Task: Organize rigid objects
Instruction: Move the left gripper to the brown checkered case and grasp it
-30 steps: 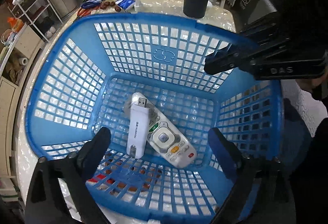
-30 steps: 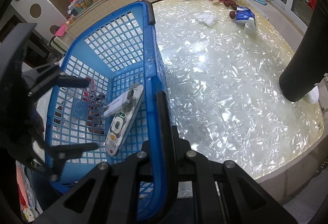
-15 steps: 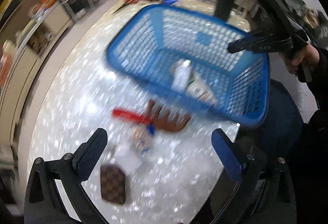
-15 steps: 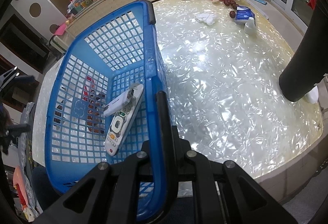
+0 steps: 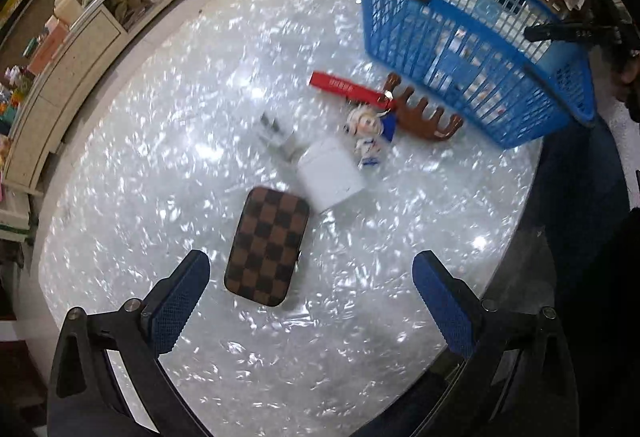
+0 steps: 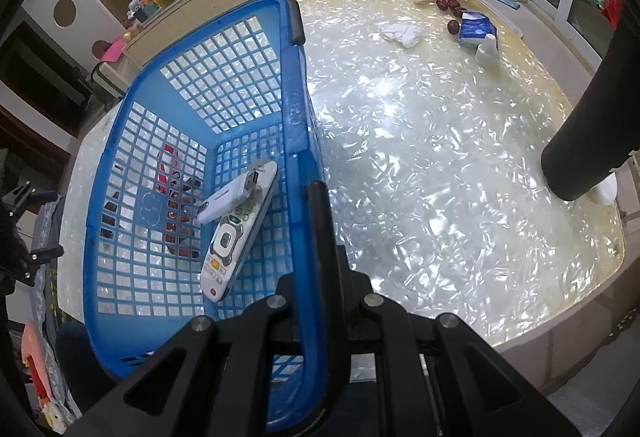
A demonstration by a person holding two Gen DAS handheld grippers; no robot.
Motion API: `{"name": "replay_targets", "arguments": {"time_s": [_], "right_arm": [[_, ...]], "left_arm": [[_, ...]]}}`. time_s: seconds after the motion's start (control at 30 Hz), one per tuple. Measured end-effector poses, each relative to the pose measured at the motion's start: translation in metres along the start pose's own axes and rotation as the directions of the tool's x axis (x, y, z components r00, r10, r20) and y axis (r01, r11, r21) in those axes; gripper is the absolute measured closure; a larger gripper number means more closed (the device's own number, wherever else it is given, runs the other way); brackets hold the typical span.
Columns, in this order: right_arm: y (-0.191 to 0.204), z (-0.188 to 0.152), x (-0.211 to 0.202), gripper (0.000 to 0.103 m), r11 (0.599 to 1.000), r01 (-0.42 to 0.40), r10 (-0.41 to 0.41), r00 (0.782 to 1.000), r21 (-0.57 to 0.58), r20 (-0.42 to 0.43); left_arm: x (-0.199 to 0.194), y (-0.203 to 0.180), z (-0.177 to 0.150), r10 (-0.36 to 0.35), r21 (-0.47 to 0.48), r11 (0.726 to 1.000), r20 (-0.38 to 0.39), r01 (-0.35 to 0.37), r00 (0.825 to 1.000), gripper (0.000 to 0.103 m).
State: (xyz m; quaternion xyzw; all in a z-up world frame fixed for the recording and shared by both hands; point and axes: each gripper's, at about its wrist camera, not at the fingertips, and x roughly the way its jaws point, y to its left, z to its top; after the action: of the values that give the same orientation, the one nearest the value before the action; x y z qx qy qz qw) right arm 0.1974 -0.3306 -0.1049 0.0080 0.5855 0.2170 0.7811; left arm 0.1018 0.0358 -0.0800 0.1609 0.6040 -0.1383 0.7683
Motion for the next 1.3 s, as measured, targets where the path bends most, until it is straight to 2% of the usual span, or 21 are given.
{"name": "replay_targets", "arguments": {"time_s": [0.27,0.53,0.97,1.03,1.1,1.3], "right_arm": [[0.004,0.001,0.002,0.095,0.999,0.047,-0.047,0.999,-0.004,-0.024],[0.005,0.000,0.002,0.095,0.998,0.066,-0.065,0.997,0.009,-0.047],[0.008,-0.001,0.003,0.095,0.994,0.110,-0.108,0.992,0.021,-0.062],[0.008,-0.002,0.003,0.095,0.993,0.113,-0.111,0.992,0.020,-0.066],[0.009,-0.002,0.002,0.095,0.993,0.117,-0.116,0.991,0.017,-0.068],[0.009,-0.003,0.003,0.095,0.992,0.123,-0.121,0.990,0.019,-0.071]], "left_arm": [[0.050,0.007,-0.006,-0.054,0.030,0.998,-0.054,0.056,0.997,0.001],[0.087,0.021,-0.010,-0.046,0.044,0.998,-0.058,0.049,0.997,0.001],[0.119,0.033,-0.015,-0.054,0.112,0.992,-0.036,0.058,0.998,0.001],[0.123,0.037,-0.018,-0.066,0.104,0.992,-0.031,0.069,0.997,0.001],[0.127,0.049,-0.018,-0.110,0.079,0.990,-0.037,0.113,0.993,0.001],[0.134,0.074,-0.019,-0.119,0.073,0.990,-0.019,0.120,0.993,0.000]]}}
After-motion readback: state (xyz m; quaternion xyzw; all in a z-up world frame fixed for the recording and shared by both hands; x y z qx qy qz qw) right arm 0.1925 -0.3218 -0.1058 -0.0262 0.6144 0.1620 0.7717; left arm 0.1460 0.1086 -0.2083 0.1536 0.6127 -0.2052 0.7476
